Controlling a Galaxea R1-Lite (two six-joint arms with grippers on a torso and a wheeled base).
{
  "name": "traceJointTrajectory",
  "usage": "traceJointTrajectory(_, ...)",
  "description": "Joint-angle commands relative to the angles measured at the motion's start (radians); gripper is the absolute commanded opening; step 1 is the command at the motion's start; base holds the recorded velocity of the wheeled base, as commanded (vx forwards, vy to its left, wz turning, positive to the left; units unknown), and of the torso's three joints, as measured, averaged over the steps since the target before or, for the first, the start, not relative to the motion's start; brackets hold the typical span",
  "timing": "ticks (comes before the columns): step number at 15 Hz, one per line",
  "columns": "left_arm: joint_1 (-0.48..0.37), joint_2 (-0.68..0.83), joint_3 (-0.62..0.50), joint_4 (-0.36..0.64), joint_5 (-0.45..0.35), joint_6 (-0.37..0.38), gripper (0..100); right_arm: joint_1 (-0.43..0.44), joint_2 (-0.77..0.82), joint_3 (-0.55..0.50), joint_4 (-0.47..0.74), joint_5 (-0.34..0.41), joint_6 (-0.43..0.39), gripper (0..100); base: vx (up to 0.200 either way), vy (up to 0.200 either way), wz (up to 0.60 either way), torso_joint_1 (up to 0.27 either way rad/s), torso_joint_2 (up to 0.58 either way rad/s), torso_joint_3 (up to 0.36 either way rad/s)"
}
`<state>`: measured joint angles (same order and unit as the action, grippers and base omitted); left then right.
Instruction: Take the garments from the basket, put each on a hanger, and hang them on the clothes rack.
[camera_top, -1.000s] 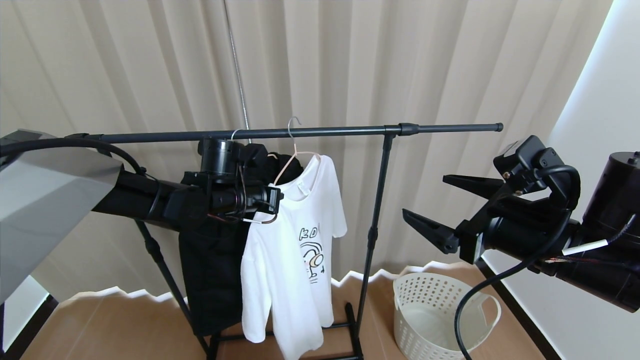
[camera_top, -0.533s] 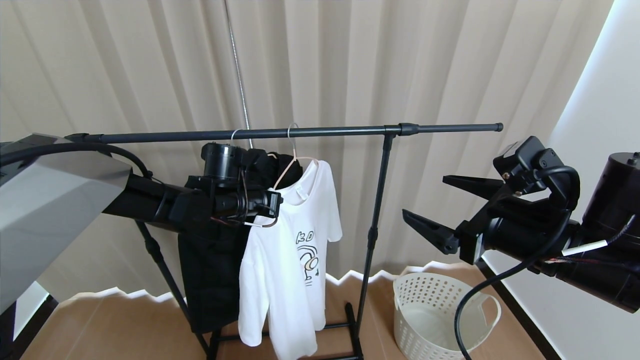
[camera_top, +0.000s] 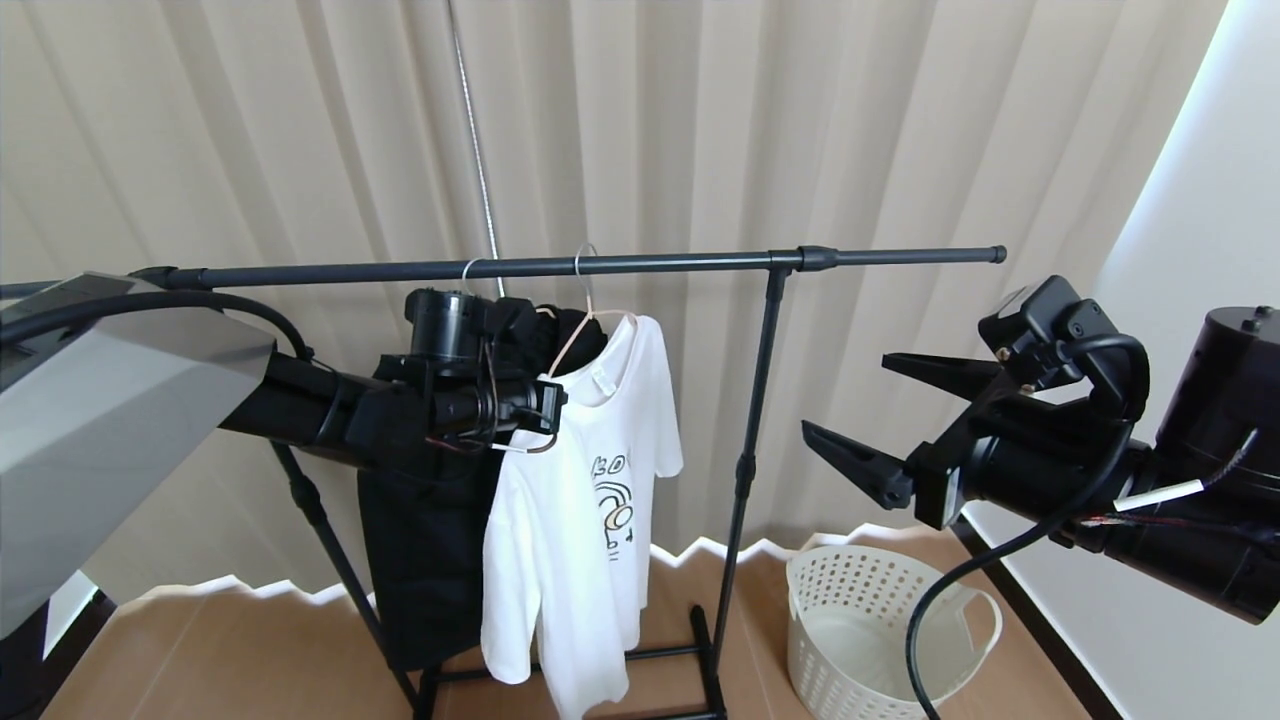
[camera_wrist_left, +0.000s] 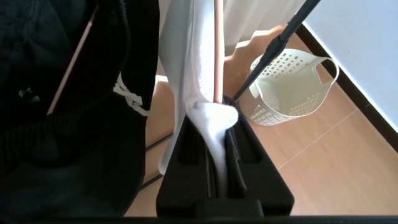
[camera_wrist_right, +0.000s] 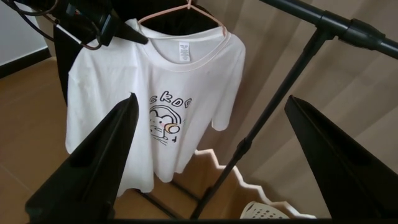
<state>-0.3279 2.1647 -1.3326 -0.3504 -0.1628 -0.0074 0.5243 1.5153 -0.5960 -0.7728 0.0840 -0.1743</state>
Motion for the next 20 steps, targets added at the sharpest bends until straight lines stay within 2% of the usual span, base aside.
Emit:
traceJointTrajectory(1, 0.000, 0.000, 0.004, 0.001, 0.000, 0.000, 100, 0.000, 0.002, 0.001, 0.000, 0.002, -0.001, 100, 0.000, 0.000, 0.00, 0.000, 0.00, 0.000)
traceJointTrajectory(5, 0.000, -0.009, 0.003, 0.001, 0.000, -0.029, 100, 0.000, 0.000, 0.002, 0.000, 0.000, -0.001, 100, 0.000, 0.000, 0.00, 0.000, 0.00, 0.000)
traceJointTrajectory(8, 0.000, -0.052, 0.041, 0.001, 0.002, -0.031, 100, -0.015, 0.003, -0.002, 0.000, 0.002, -0.001, 100, 0.000, 0.000, 0.00, 0.000, 0.00, 0.000)
traceJointTrajectory(13, 0.000, -0.315, 0.219, 0.010, 0.000, -0.023, 100, -0.024, -0.030, -0.008, 0.000, -0.004, -0.001, 100, 0.000, 0.000, 0.00, 0.000, 0.00, 0.000)
traceJointTrajectory(14, 0.007, -0.411, 0.294, 0.010, 0.000, -0.023, 100, -0.043, -0.081, -0.008, 0.018, -0.024, -0.002, 100, 0.000, 0.000, 0.00, 0.000, 0.00, 0.000)
traceJointTrajectory(16, 0.049, -0.628, 0.463, 0.010, -0.008, 0.012, 100, -0.075, -0.205, -0.016, 0.130, -0.053, -0.002, 100, 0.000, 0.000, 0.00, 0.000, 0.00, 0.000)
traceJointTrajectory(19, 0.150, -0.961, 0.704, 0.021, -0.095, 0.093, 100, -0.081, -0.472, -0.011, 0.468, -0.090, -0.001, 100, 0.000, 0.000, 0.00, 0.000, 0.00, 0.000)
traceJointTrajectory(20, 0.167, -1.056, 0.779, 0.034, -0.101, 0.113, 100, -0.079, -0.554, 0.001, 0.550, -0.107, -0.001, 100, 0.000, 0.000, 0.00, 0.000, 0.00, 0.000)
